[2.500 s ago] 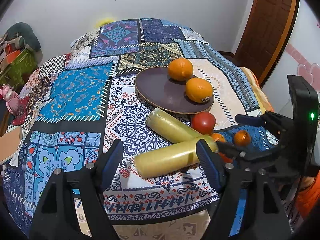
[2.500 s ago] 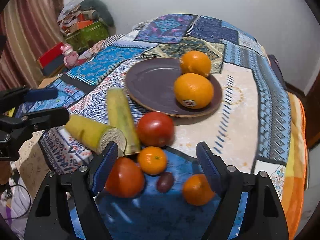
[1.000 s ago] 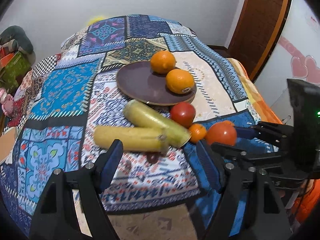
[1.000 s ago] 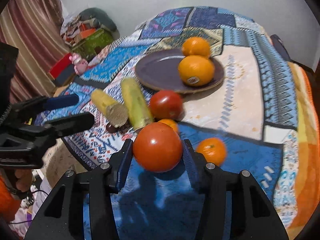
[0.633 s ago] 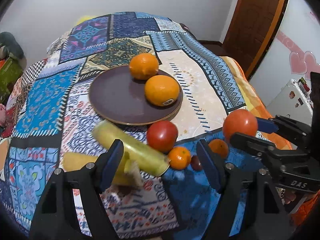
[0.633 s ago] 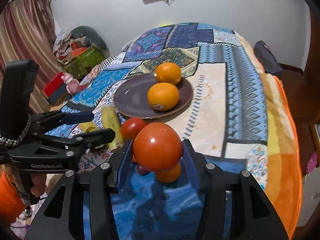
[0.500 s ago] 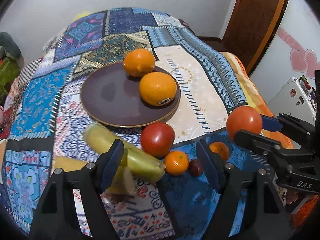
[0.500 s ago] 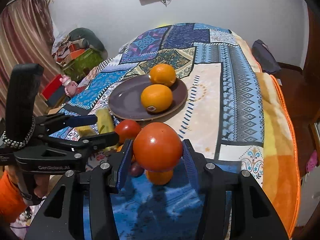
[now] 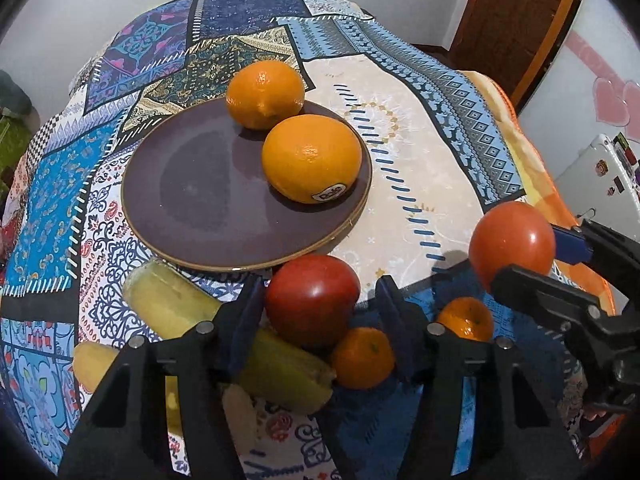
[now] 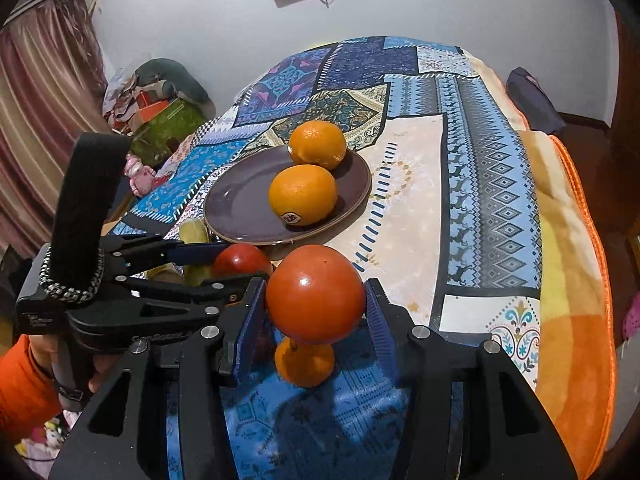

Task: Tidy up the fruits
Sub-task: 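Carry both held tomatoes over the dark plate beside the oranges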

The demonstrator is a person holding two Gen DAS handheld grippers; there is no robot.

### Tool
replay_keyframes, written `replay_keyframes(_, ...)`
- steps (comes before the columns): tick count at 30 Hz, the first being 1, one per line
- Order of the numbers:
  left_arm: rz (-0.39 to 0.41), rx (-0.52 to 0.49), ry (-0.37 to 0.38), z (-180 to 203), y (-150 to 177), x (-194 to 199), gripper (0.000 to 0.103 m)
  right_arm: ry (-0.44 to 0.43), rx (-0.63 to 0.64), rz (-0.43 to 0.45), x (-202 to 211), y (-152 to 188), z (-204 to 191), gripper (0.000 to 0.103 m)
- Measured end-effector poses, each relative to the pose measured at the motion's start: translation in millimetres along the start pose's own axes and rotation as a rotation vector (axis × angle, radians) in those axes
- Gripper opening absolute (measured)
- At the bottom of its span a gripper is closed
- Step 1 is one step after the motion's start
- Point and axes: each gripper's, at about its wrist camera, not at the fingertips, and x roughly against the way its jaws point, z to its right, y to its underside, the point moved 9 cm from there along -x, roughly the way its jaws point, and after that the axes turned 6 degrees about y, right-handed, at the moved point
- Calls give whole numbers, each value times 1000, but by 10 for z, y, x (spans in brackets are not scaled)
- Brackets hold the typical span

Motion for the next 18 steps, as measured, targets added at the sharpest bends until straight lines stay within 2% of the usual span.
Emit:
replay_keyframes(3,-9,-14,-8,15,0,-39,56,-2,-1,-3,-21,-10,11,46)
replay_keyframes(4,-7,-15,-15,5,2,-41,49,-2,-1,-4,-27,-12,12,46)
replay_keyframes(10,-1,1,9,-16,-1,19,49,0,2,0,-12,-28,-1,46)
replay_keyframes(18,103,-16,15,19,-105,476,49,5,9,24,31,-155,-58,46)
